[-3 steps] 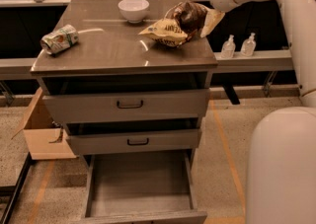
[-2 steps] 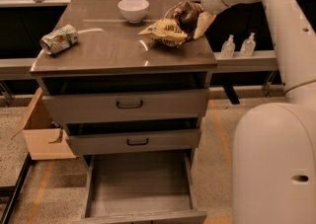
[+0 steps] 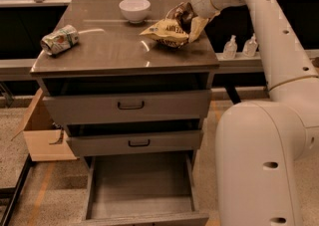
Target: Place brown chip bag into bottom drawer
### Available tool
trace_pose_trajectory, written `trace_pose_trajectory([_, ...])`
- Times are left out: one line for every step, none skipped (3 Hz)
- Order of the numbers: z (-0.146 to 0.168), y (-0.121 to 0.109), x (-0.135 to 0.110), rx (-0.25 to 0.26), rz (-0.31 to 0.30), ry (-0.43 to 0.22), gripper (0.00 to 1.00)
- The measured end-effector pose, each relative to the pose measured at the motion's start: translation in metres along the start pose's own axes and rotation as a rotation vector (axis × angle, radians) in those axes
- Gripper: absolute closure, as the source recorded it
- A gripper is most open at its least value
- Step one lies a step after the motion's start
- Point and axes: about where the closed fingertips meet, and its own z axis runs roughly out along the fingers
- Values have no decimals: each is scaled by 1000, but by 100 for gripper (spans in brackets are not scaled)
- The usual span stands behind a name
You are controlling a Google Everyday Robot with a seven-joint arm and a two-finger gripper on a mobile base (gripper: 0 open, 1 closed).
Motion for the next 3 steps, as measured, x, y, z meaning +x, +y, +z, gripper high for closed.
trace_pose_trajectory([10,4,-4,-23,-12,-17,18])
trace_pose_trajectory([15,10,-11,-48,-23,-47,41])
trace_pose_trajectory([16,17,-19,-78,-38,-83,64])
